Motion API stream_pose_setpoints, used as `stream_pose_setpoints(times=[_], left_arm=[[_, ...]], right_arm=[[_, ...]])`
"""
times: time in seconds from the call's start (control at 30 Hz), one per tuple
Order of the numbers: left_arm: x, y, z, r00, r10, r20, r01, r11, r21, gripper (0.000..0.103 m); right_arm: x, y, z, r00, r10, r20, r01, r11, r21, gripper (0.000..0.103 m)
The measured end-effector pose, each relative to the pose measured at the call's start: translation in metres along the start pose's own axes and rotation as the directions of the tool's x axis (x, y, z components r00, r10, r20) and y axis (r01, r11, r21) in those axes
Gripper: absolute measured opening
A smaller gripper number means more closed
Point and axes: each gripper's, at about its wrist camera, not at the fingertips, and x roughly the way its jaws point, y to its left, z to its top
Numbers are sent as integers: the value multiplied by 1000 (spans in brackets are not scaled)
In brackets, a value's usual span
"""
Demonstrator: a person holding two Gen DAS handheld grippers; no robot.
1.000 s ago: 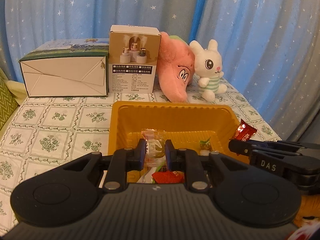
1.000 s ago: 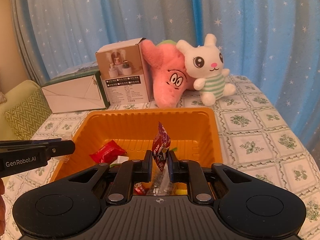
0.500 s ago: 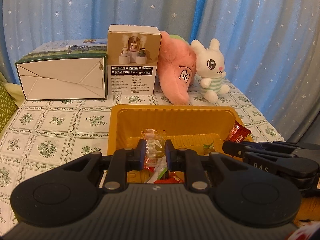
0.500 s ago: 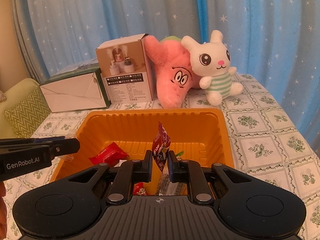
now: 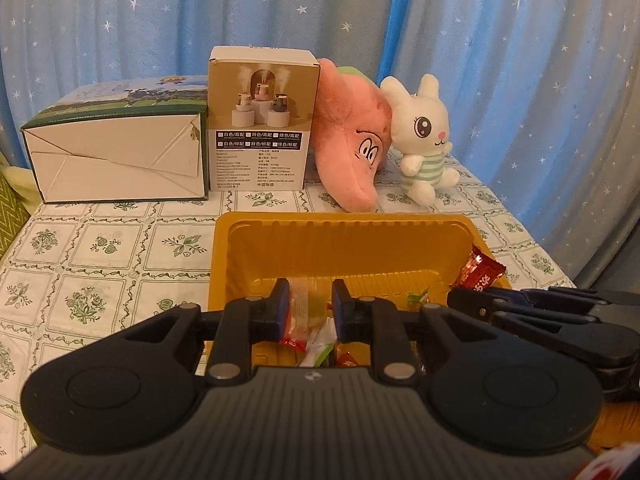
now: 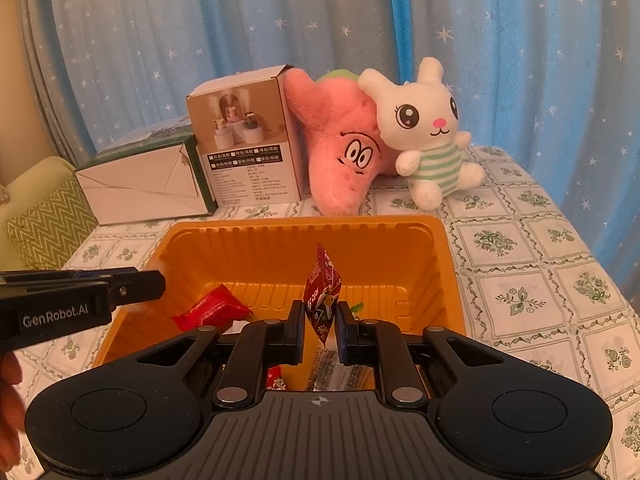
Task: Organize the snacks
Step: 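Carry the red candy and clear packet over the orange tray with both tools, then open both tools to drop the red candy and clear packet into the tray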
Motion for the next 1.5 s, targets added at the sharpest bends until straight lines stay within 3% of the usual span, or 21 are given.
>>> stream_pose_setpoints(times=[0.03,0.07,0.7,1.13,1.2,1.23,1.3,1.33,1.5], left_arm=[[0,1,0,1000,14,4,-14,1000,1,36],[-1,1,-1,1000,26,8,-26,1000,3,38],[-6,10,-4,997,74,-5,-74,997,3,38],[-6,14,-4,996,89,-4,-89,996,-8,38],[-6,15,-5,995,96,-4,-96,995,-6,38],[-6,16,-5,995,96,-4,-96,995,-6,38],[-6,17,-5,995,99,-4,-99,995,-8,38],[-5,18,-5,995,101,-5,-101,995,-9,38],[-6,17,-5,995,99,-3,-99,995,-6,38]], right_arm=[[0,-1,0,1000,-1,0,1,1000,0,16],[0,-2,0,1000,-2,1,2,1000,3,16],[1,2,3,999,40,14,-40,999,7,16],[12,12,7,999,26,23,-25,999,-44,16],[15,12,7,998,61,25,-59,996,-62,17],[16,11,7,997,69,27,-68,996,-58,18],[16,10,7,997,66,40,-64,997,-54,42],[16,10,6,997,60,45,-58,997,-51,61],[16,8,6,998,59,37,-57,997,-42,63]])
